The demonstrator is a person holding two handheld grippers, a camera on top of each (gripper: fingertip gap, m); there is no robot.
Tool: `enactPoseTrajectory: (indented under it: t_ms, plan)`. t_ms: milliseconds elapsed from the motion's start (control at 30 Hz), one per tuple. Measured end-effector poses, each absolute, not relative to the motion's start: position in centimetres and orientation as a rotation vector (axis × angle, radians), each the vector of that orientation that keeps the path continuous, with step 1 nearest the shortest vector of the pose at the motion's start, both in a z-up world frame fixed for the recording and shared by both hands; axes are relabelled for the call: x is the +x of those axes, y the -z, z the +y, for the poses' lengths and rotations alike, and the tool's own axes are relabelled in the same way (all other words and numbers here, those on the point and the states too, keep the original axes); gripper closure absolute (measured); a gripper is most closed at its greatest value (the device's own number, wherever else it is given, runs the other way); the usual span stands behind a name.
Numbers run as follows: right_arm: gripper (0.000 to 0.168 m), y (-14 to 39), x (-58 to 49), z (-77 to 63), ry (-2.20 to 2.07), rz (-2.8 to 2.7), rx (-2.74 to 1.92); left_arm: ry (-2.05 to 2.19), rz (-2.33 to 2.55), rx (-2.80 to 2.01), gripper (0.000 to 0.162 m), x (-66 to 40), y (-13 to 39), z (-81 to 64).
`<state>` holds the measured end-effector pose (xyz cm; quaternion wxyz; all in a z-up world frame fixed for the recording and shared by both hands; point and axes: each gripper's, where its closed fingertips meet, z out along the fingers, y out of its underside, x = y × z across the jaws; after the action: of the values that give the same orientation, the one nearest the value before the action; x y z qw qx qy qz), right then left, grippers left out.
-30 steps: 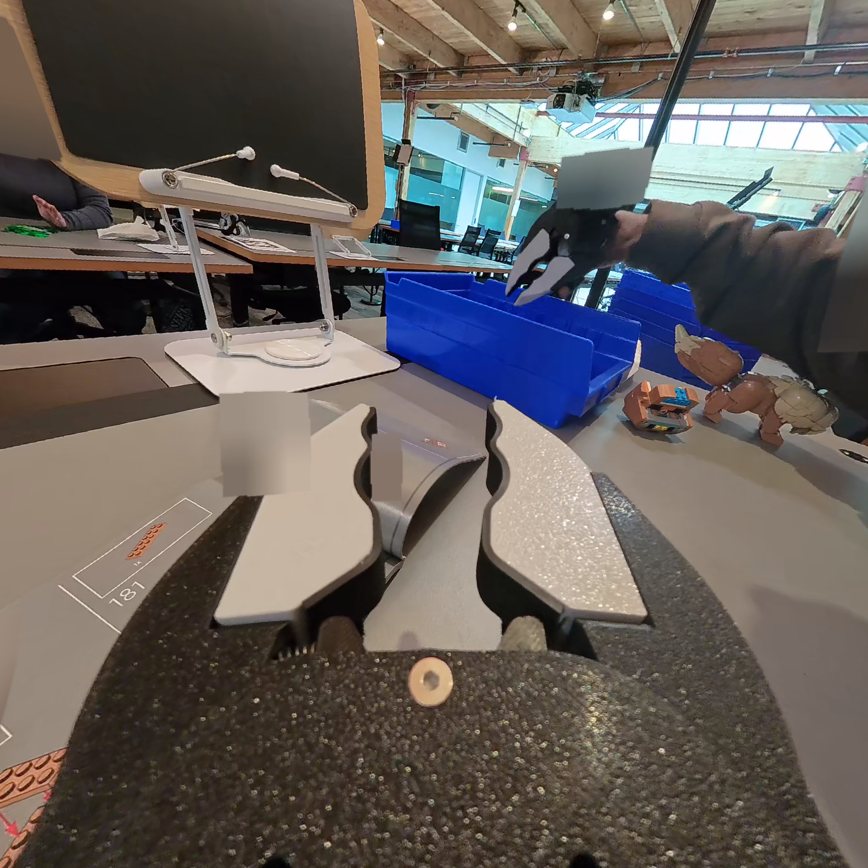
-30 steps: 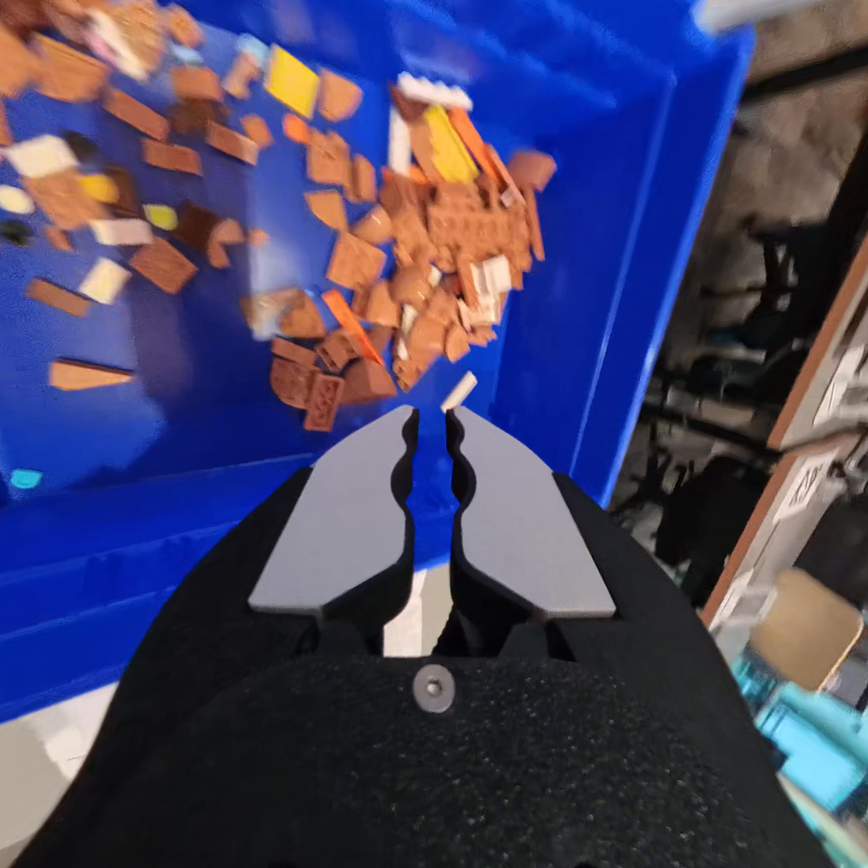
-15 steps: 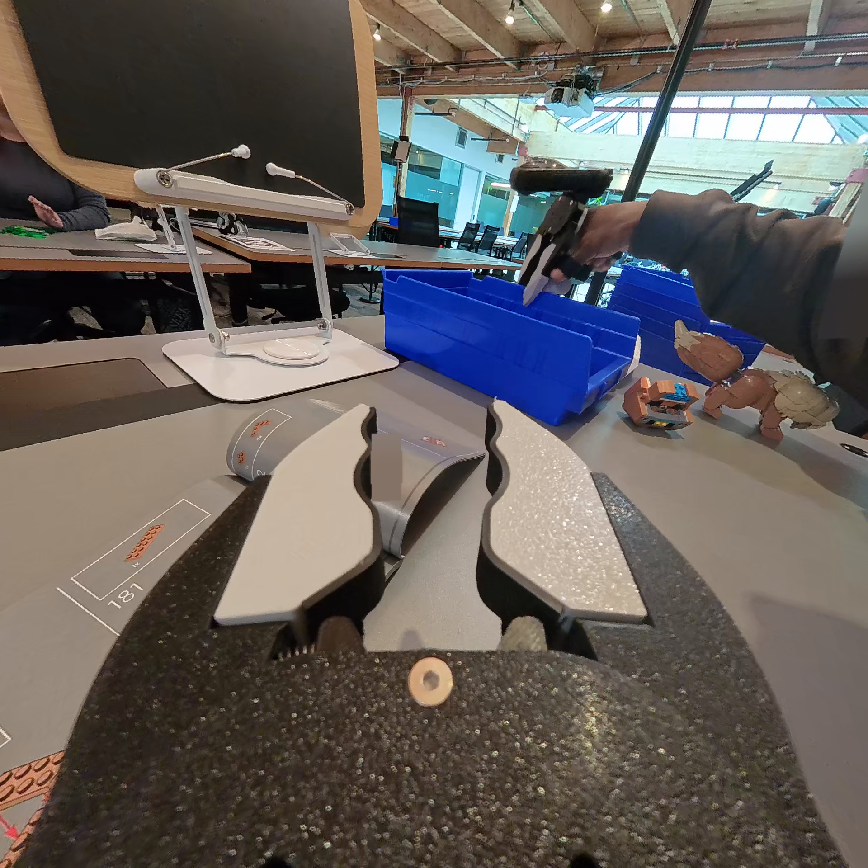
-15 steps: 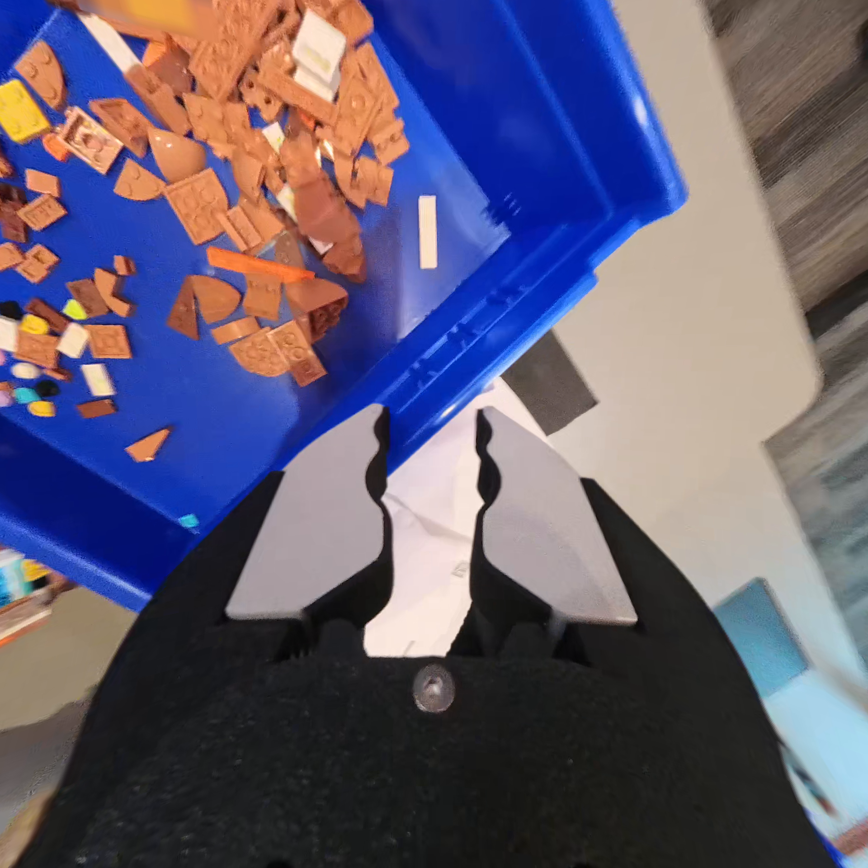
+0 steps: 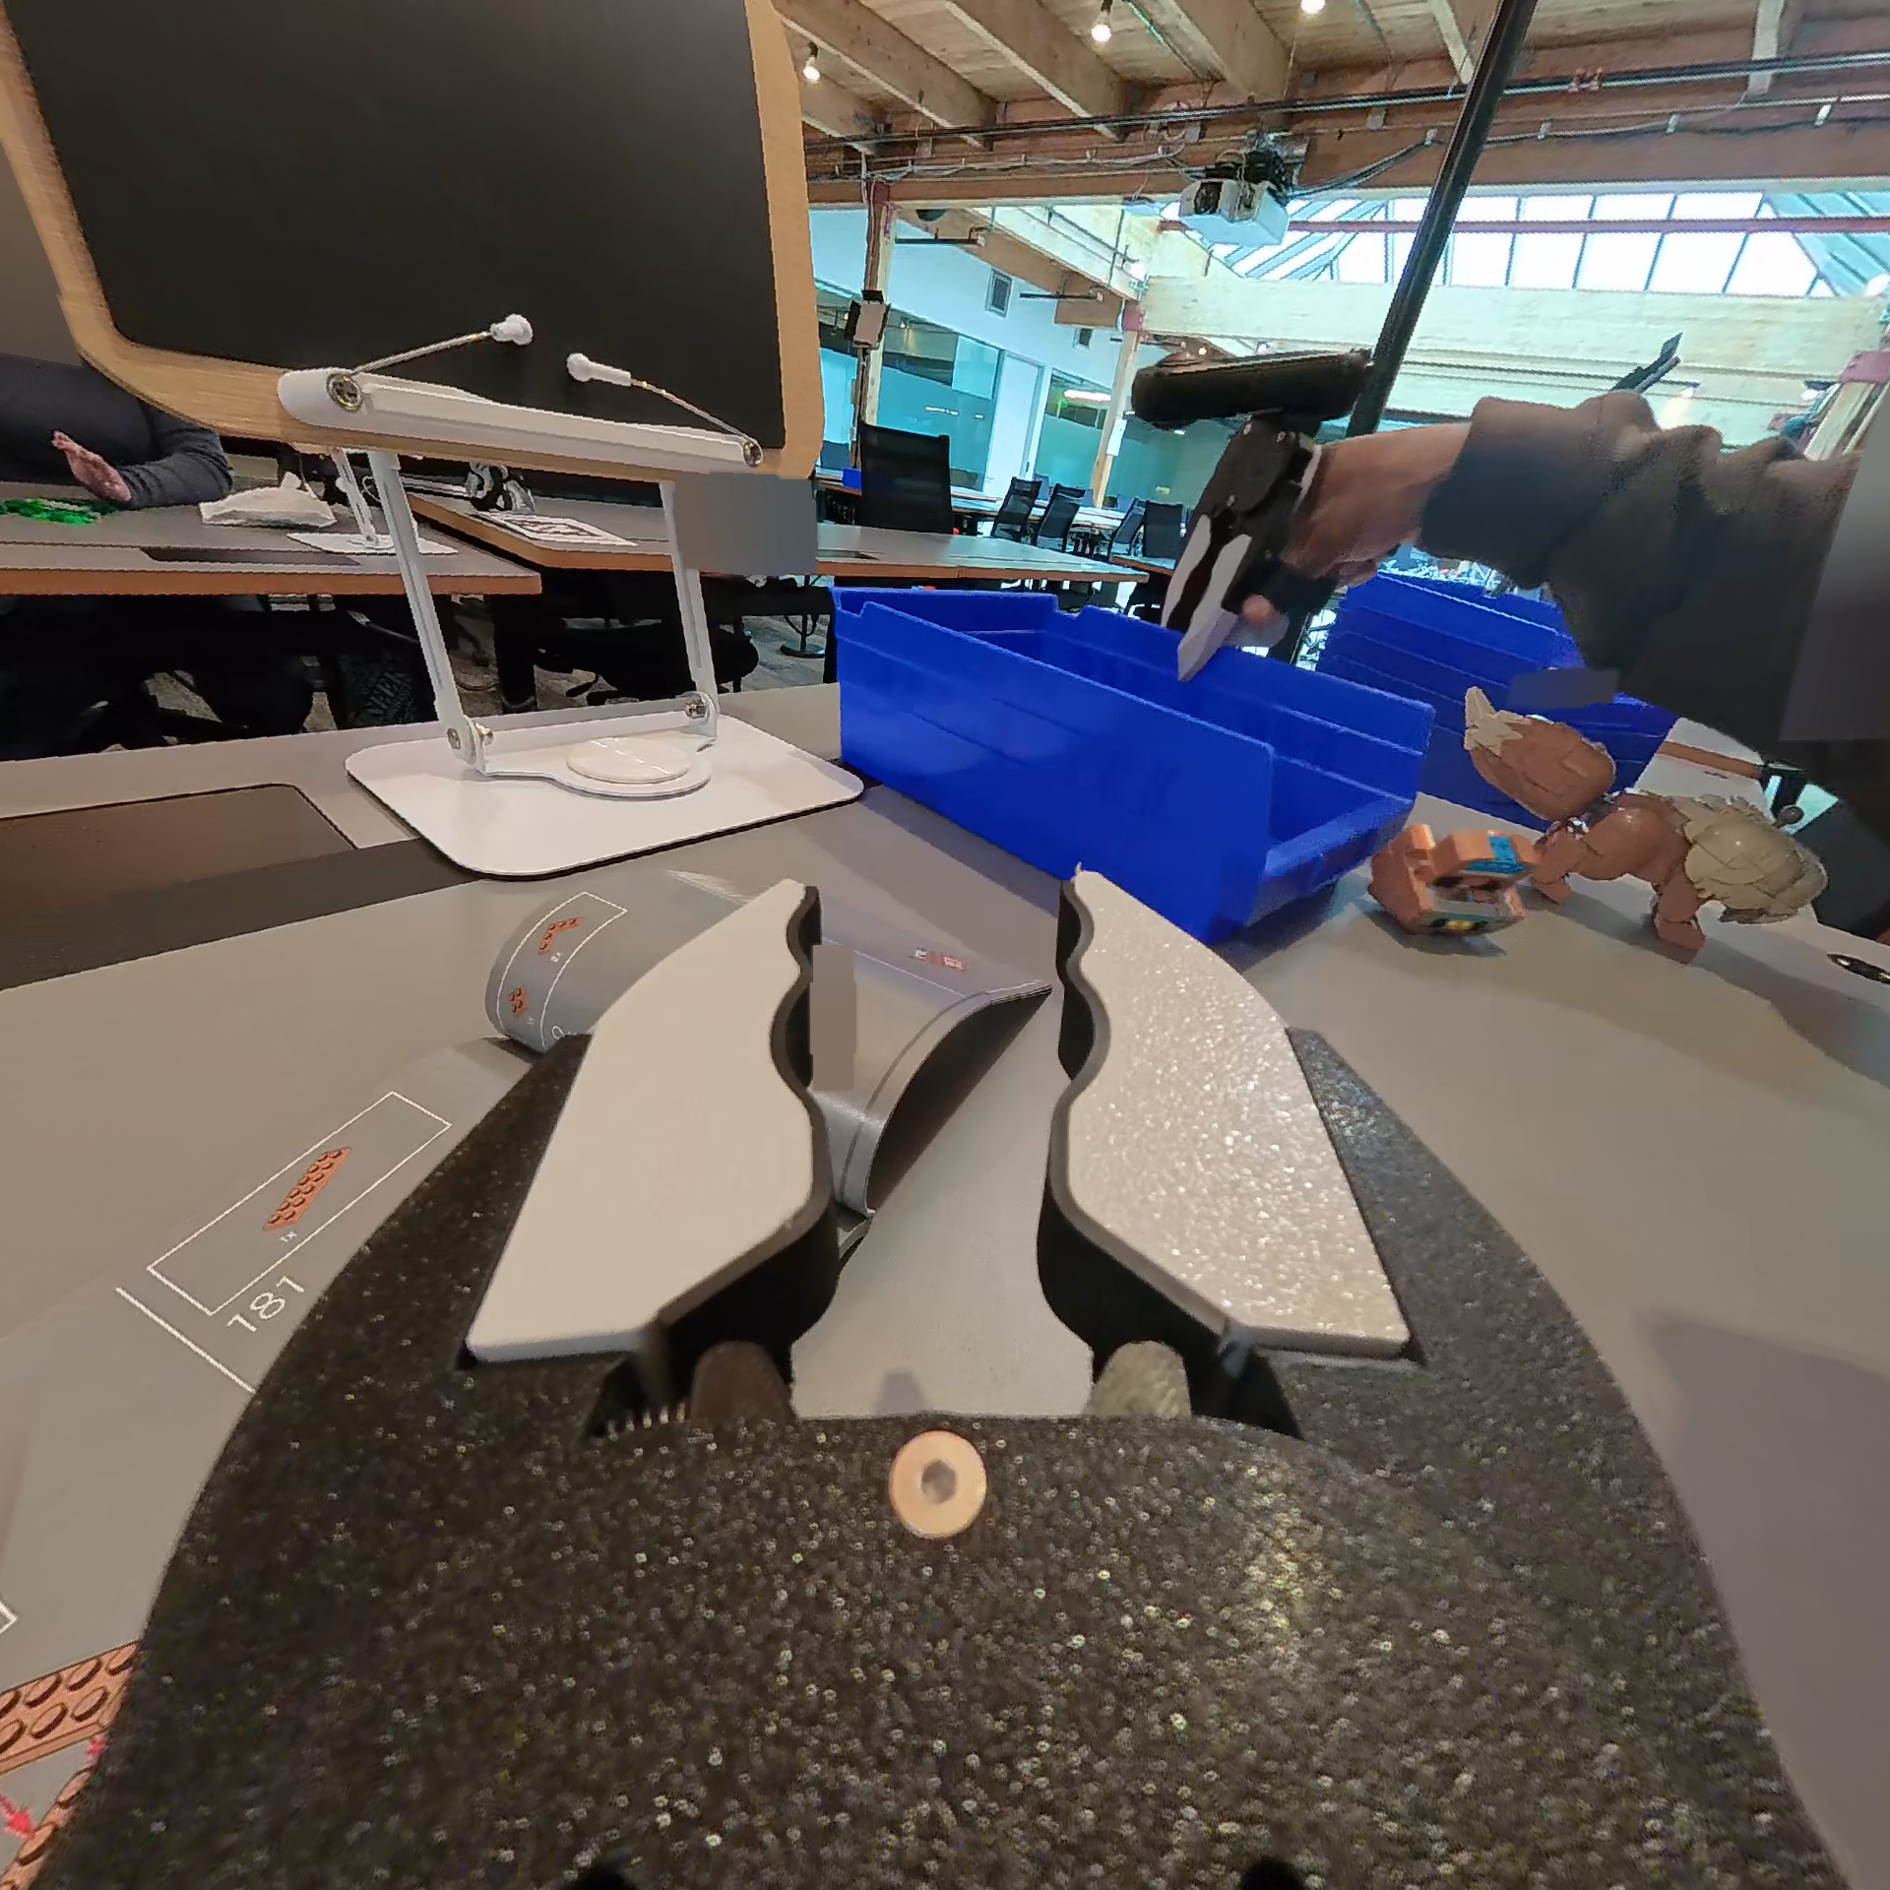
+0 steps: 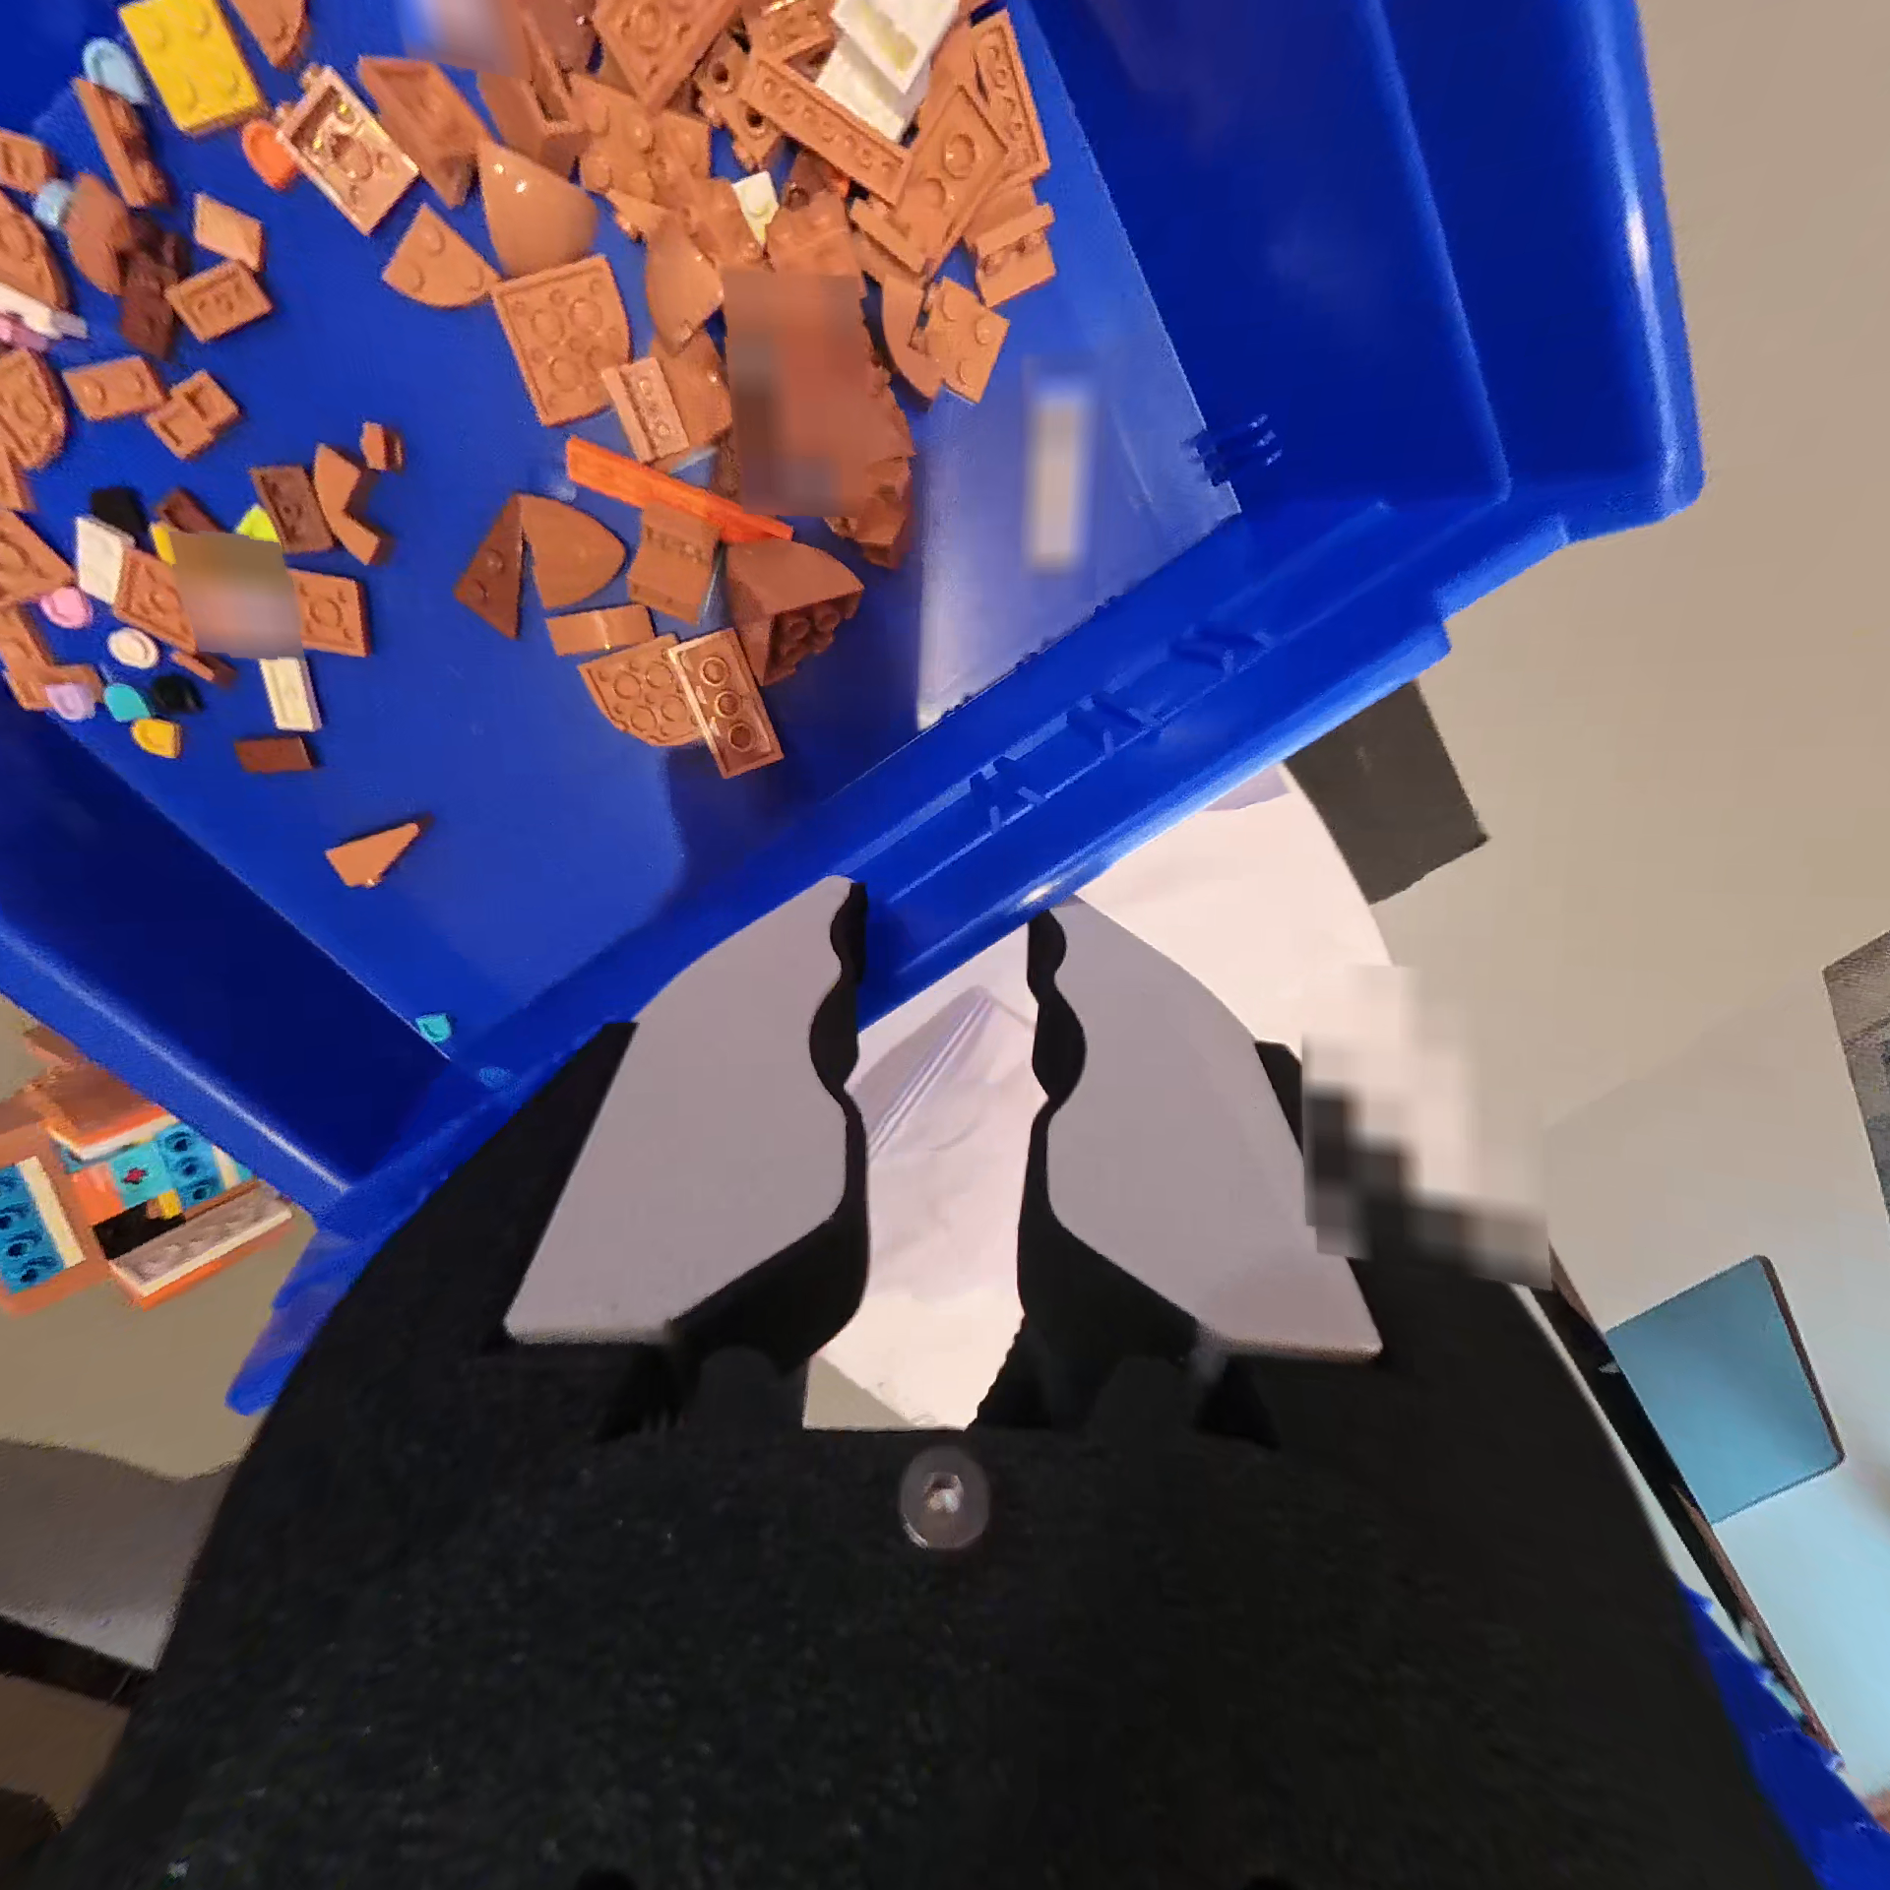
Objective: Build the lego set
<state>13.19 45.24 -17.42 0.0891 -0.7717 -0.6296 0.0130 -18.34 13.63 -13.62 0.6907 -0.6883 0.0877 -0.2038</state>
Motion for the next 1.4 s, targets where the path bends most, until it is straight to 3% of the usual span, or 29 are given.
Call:
enactPoseTrajectory:
  t_ms: [1400]
  plan:
    - [0.133,17.0,16.9,32.2,0.017,-2.196,-2.197,0.454,0.207,-1.539,0.118,-18.1,13.6,13.6]
